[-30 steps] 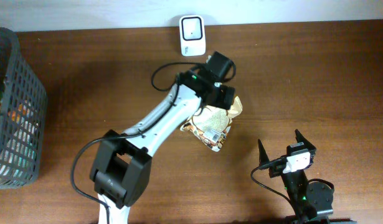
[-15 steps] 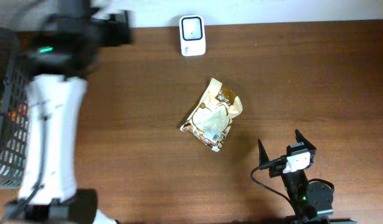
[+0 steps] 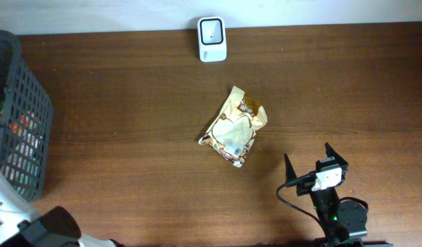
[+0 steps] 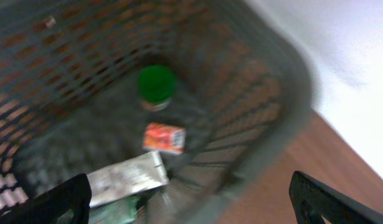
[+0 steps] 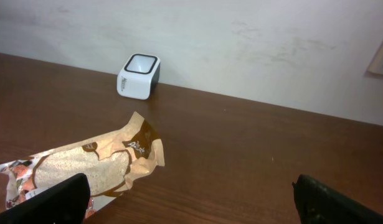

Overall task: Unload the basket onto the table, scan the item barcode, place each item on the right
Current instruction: 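Return left gripper to basket and grasp the white Pantene tube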

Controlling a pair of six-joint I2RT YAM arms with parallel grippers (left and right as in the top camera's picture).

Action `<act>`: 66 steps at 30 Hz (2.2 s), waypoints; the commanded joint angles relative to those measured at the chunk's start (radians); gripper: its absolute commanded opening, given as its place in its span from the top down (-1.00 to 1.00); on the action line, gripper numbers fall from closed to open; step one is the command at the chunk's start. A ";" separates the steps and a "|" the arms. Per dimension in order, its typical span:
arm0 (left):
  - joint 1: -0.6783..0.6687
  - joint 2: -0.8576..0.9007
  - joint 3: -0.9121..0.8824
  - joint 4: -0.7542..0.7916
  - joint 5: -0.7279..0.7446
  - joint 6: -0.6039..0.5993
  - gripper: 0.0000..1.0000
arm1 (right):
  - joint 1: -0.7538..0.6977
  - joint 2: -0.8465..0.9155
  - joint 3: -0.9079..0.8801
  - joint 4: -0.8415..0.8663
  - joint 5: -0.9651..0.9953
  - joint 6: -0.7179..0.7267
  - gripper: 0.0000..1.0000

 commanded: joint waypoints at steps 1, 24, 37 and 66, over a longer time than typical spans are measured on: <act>0.065 0.066 -0.032 -0.029 0.000 -0.026 -0.98 | 0.009 -0.005 -0.007 -0.003 0.009 0.000 -0.97; 0.208 0.199 -0.441 0.175 0.032 0.377 -0.99 | 0.009 -0.005 -0.007 -0.003 0.009 0.000 -0.97; 0.260 0.348 -0.441 0.147 0.061 0.550 -0.50 | 0.009 -0.005 -0.007 -0.003 0.009 0.000 -0.97; 0.260 0.465 -0.442 0.189 -0.027 0.528 -0.57 | 0.009 -0.005 -0.007 -0.003 0.009 0.000 -0.97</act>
